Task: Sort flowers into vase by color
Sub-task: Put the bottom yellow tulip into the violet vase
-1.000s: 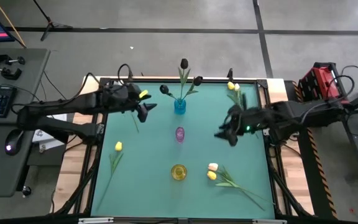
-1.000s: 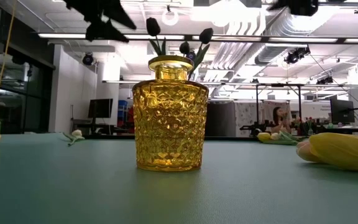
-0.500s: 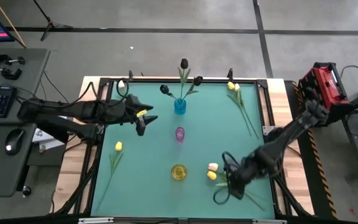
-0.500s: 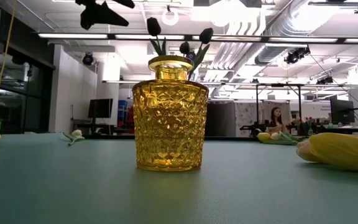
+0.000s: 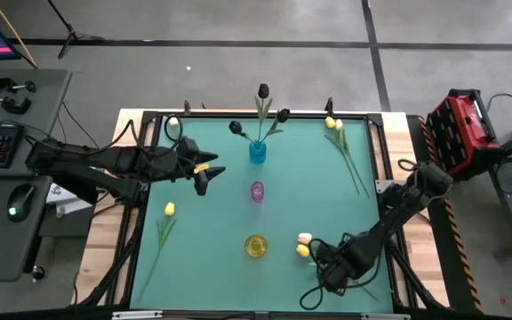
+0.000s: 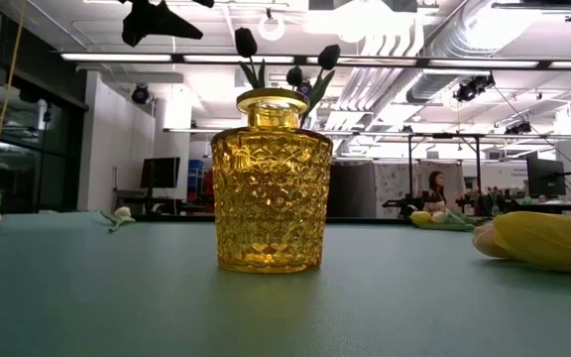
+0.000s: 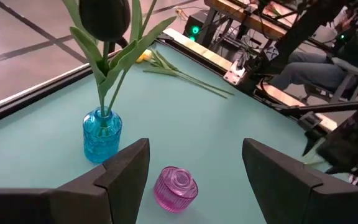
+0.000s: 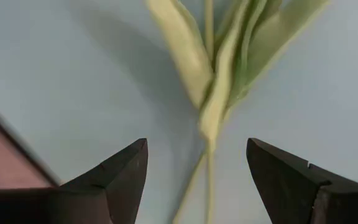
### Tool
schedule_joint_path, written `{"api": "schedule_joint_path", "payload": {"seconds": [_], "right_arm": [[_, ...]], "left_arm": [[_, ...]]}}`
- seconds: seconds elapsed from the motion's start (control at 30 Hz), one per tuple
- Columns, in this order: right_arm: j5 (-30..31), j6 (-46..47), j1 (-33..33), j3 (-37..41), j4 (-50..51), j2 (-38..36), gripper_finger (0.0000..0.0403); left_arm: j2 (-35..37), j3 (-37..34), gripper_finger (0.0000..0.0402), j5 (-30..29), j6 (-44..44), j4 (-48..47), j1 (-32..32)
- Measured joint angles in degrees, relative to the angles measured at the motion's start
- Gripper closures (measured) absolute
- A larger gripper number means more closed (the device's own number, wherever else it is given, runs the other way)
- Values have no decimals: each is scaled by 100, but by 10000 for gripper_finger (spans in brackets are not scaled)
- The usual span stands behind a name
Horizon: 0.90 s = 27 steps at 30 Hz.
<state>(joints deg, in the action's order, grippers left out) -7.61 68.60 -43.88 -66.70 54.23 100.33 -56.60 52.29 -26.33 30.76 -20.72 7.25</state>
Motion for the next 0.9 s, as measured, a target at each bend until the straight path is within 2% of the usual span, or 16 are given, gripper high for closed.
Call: {"api": "schedule_joint_path", "payload": {"seconds": [0.23,0.37,0.9], "right_arm": [[49,-55,0,2,260,313,142],[176,-4,11,2,204,398,156],[354,249,11,2,220,405,291]], "left_arm": [[0,0,156,-2,174,1,-2],[0,0,156,-4,223,1,-2],[0,0,156,-7,357,3,-2]]}}
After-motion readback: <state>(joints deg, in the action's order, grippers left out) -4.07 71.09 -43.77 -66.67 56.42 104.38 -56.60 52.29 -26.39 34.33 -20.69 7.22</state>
